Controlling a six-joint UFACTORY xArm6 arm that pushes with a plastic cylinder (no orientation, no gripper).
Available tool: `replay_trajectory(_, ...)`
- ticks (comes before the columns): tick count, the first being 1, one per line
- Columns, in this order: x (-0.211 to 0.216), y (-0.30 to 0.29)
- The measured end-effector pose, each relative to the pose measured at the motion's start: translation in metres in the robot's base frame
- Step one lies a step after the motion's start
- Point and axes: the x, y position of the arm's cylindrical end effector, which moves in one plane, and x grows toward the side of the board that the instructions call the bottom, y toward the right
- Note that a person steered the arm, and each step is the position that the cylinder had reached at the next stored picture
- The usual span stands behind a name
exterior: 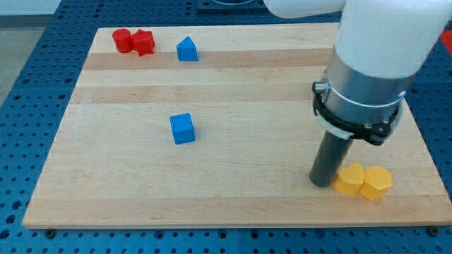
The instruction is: Push blue cube towards top right of the board
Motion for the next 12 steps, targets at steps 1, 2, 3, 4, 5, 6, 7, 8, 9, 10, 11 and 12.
replay_trajectory(1, 0.000, -0.021)
replay_trajectory(2, 0.000, -0.054)
replay_trajectory(3, -0.005, -0.088)
replay_trajectory(4, -0.014, -0.121)
replay_trajectory(5, -0.020, -0.154)
replay_trajectory(6, -0.030, -0.174)
replay_trajectory(7, -0.052, -0.187)
replay_trajectory(8, -0.062, -0.204)
replay_trajectory(9, -0.075, -0.216)
replay_trajectory(10, -0.095, -0.226)
replay_trajectory(11, -0.118, -0.240)
replay_trajectory(12, -0.142, -0.248)
